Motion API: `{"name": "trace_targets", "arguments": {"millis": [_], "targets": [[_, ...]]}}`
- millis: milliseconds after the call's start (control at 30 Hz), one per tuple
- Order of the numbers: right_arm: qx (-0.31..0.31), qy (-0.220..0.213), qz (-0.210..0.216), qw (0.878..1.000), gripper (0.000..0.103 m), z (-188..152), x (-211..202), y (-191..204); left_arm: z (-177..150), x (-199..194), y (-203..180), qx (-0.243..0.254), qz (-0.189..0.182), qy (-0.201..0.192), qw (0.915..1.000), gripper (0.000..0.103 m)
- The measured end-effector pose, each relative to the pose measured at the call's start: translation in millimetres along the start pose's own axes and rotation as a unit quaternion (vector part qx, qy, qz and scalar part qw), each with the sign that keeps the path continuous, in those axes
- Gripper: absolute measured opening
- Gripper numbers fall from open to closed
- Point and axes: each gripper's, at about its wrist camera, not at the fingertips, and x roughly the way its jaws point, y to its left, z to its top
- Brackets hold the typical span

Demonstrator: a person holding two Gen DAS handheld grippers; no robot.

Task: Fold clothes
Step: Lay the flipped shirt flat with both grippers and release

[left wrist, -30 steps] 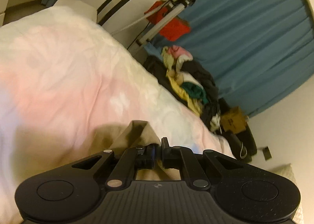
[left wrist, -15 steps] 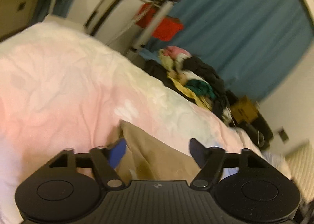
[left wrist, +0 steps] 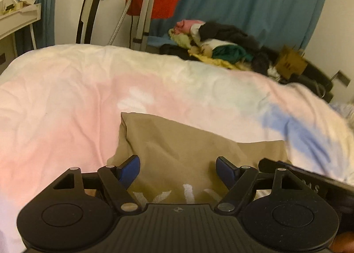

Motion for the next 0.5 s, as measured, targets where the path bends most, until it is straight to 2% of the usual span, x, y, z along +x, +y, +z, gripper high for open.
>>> {"name": "trace_targets", "arguments": {"millis": [100, 200, 367, 500], "targets": [[-0.004, 0.005, -0.003, 1.000, 0.038, -3.2, 12.8, -2.9, -3.9, 12.4, -4.5, 0.019, 0.015, 0.000, 0.9997, 0.077], [-0.013, 0.003, -0.005, 1.000, 0.038, -4.6, 8.7, -0.3, -4.4, 7.9, -8.1, 0.030, 0.020, -0.003, 0.9993, 0.077], [-0.002, -0.011, 0.007, 1.000, 0.041, -5.8, -19.1, 7.2, -10.2, -8.9, -7.6, 0.033, 0.012, -0.004, 0.9994, 0.077], [-0.004, -0.023, 0.018, 1.000, 0.041, -13.7, -55.9, 14.9, -18.5, -39.8, -12.4, 0.049, 0.004, -0.010, 0.9987, 0.077]]}}
